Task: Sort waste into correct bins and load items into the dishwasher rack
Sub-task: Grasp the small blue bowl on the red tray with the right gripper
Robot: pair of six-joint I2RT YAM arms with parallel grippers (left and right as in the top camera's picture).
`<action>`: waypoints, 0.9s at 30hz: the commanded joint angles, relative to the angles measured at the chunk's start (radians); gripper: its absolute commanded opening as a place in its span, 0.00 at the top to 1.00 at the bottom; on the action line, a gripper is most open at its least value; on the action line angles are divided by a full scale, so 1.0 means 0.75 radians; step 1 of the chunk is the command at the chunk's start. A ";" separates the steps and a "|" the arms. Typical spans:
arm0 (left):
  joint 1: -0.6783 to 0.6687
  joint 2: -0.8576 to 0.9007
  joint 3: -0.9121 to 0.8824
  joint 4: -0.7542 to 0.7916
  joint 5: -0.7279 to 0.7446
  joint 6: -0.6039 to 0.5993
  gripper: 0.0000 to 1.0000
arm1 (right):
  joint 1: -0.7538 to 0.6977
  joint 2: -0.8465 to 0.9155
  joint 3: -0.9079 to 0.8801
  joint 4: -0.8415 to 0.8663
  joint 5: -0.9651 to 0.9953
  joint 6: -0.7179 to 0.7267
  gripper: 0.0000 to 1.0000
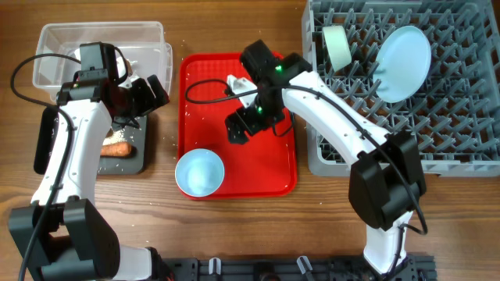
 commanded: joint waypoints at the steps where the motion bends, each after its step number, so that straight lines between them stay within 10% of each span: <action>1: 0.003 -0.012 0.011 0.003 -0.007 -0.012 0.00 | 0.027 -0.033 -0.069 0.005 -0.039 0.049 0.17; 27: 0.003 -0.012 0.011 0.003 -0.007 -0.012 0.00 | 0.254 -0.033 -0.323 0.348 0.297 0.393 0.34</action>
